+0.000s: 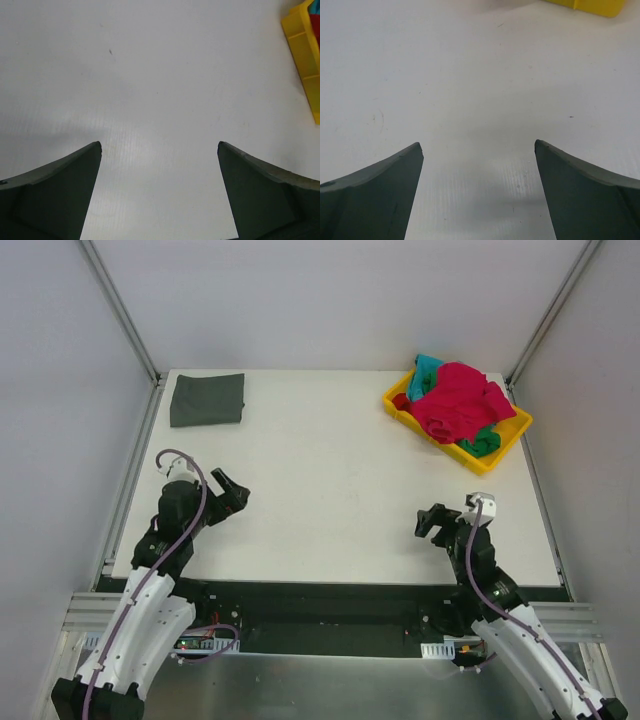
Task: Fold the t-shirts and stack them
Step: Grab crumpled tshirt from bin with the right arm
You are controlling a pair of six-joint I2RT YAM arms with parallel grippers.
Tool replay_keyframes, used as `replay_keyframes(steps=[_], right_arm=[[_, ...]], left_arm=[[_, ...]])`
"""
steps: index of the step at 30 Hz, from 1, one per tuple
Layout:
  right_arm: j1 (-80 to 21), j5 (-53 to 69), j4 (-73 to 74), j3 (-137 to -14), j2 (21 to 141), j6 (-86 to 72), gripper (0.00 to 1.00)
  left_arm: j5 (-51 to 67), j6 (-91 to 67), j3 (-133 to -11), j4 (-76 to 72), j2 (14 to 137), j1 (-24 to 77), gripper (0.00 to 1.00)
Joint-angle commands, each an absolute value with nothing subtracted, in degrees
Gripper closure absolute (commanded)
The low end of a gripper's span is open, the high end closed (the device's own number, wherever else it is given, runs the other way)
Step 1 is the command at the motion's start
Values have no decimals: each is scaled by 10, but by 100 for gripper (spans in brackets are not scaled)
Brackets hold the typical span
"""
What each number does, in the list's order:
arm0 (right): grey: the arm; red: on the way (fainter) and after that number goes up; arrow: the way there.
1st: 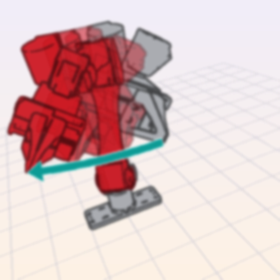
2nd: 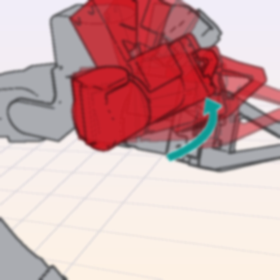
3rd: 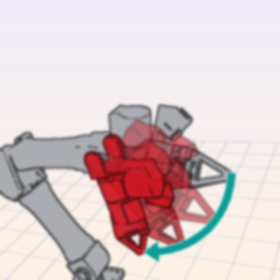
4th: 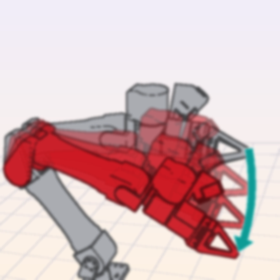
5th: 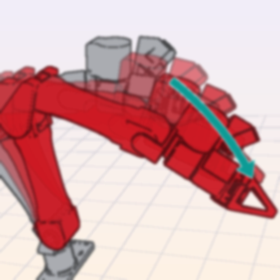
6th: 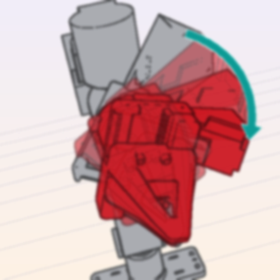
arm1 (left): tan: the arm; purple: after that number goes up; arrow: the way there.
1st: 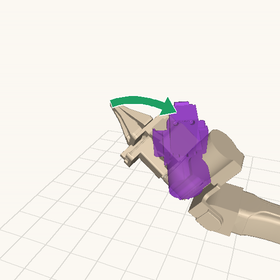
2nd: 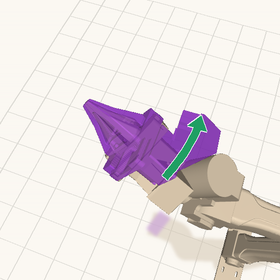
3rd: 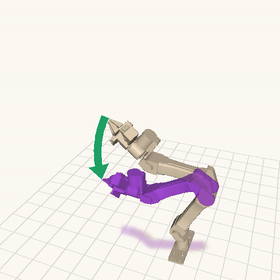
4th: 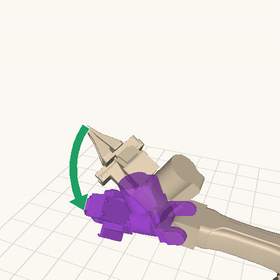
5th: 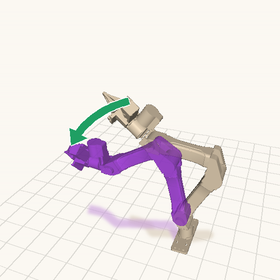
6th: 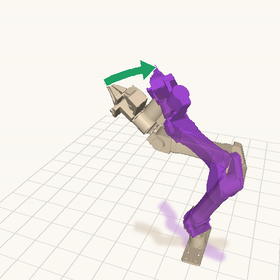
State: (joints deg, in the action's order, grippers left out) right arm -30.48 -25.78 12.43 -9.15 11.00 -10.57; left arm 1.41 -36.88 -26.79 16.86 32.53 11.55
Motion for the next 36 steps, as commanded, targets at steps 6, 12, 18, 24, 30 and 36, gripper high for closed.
replay_keyframes(steps=[6, 12, 18, 24, 30, 36], right_arm=[[-303, -245, 60, -85, 72, -90, 4], [-302, -304, 26, -197, 196, -63, 4], [-285, -403, 127, -452, 479, -95, 4], [-164, -300, 202, -704, 744, -73, 4], [-61, -246, 236, -909, 974, -66, 4], [-37, -186, 307, -1090, 1165, -45, 4]], left_arm=[[12, -368, -294, 152, 267, 113, 1], [78, -345, -286, 92, 258, 113, 1], [70, -330, -265, 5, 277, 113, 1], [97, -303, -221, -87, 301, 113, 1], [85, -295, -200, -119, 305, 113, 1], [85, -294, -196, -121, 303, 113, 1]])
